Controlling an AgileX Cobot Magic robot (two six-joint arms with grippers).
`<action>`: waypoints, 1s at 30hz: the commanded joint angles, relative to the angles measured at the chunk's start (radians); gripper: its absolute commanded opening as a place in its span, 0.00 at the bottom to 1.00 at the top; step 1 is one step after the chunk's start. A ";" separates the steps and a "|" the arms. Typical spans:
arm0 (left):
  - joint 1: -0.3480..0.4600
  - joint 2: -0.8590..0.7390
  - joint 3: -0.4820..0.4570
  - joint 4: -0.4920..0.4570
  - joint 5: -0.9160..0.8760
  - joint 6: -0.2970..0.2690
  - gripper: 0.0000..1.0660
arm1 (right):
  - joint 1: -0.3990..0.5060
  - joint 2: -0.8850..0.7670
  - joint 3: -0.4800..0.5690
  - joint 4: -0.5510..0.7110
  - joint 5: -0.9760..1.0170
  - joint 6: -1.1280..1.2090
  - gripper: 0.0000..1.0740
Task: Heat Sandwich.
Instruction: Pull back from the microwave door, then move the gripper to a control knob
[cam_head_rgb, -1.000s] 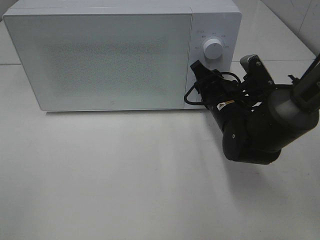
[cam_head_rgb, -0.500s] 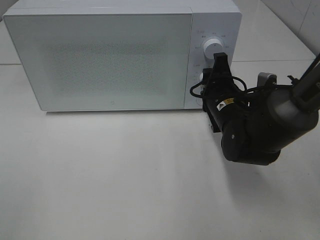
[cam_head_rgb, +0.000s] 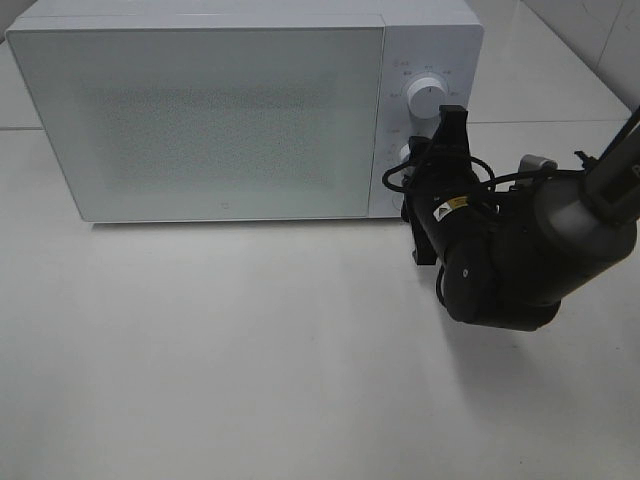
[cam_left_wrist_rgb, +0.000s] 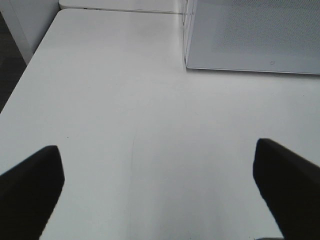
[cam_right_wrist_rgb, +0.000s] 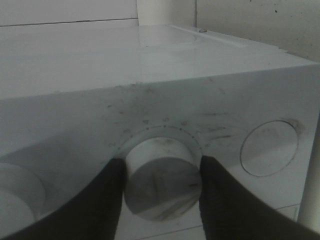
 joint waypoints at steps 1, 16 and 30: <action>0.002 -0.023 0.001 -0.009 0.001 0.003 0.92 | -0.011 -0.010 -0.011 0.033 -0.090 0.000 0.18; 0.002 -0.023 0.001 -0.009 0.001 0.003 0.92 | -0.011 -0.010 -0.011 0.026 -0.088 0.012 0.38; 0.002 -0.023 0.001 -0.009 0.001 0.003 0.92 | -0.011 -0.010 -0.011 -0.012 -0.099 0.009 0.71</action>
